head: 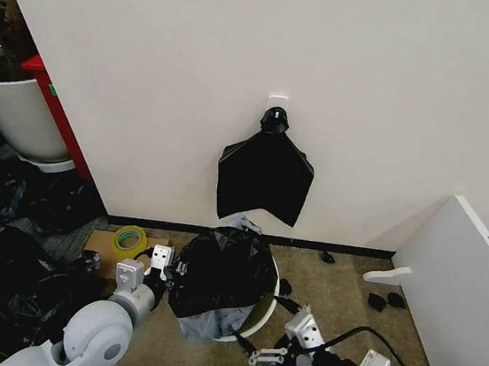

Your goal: Place the garbage bag over the trash bin.

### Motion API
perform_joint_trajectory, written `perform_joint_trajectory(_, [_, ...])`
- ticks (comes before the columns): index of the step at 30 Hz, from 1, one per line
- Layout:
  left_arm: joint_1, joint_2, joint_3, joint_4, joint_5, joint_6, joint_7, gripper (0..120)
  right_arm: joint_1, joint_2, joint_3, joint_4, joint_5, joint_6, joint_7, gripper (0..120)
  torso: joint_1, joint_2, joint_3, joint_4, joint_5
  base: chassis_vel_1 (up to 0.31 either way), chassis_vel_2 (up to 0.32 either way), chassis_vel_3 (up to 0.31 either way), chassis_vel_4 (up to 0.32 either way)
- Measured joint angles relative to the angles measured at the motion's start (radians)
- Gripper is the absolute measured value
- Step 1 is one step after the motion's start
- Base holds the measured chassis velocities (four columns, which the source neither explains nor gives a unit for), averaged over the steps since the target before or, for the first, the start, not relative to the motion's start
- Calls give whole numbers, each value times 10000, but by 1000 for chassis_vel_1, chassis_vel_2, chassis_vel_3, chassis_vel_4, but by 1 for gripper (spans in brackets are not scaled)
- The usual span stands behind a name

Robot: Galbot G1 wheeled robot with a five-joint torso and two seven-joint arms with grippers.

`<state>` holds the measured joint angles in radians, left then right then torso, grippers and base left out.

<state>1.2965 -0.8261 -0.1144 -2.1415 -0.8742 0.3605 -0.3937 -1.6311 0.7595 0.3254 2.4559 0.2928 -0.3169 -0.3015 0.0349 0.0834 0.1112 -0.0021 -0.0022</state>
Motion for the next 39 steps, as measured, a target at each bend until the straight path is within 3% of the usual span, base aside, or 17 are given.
perform_joint_trajectory(8, [116, 94, 99, -81, 217, 23, 92, 1, 934, -873, -365, -515, 167, 290, -1119, 90, 0, 0, 0, 0, -2, 0, 0, 0, 0])
perform_joint_trajectory(11, [117, 95, 144, -125, 285, 42, 102, 1, 1200, -1235, -529, -777, -64, 292, -1757, 81, 0, 0, 0, -1, -2, 0, 0, 0, 0])
perform_joint_trajectory(19, [113, 79, 207, -158, 327, 62, 105, 1, 1915, -1583, -1214, -1212, -395, 369, -2059, 75, 0, 0, 0, -1, -2, 0, 0, 0, 0])
perform_joint_trajectory(26, [129, 52, 221, -122, 375, 50, 137, 1, 2270, -1818, -1823, -1674, -333, 240, -1950, 46, 0, 0, 0, -1, -2, 0, 0, 0, 0])
perform_joint_trajectory(28, [123, 53, 221, -123, 376, 50, 137, 1, 2268, -1832, -1831, -1684, -339, 243, -1952, 45, 0, 0, 0, -1, -3, 0, 0, 0, 0])
perform_joint_trajectory(31, [64, 34, 256, -118, 375, 50, 138, 1, 2290, -1927, -1853, -1711, -338, 243, -1943, 26, 0, 0, 0, -1, -3, 0, 0, 0, 0])
perform_joint_trajectory(39, [41, -9, 278, -172, 375, 59, 136, 1, 2387, -2006, -2007, -1829, -527, 268, -1879, 3, 0, 0, 0, -1, -3, 0, 0, 0, 0])
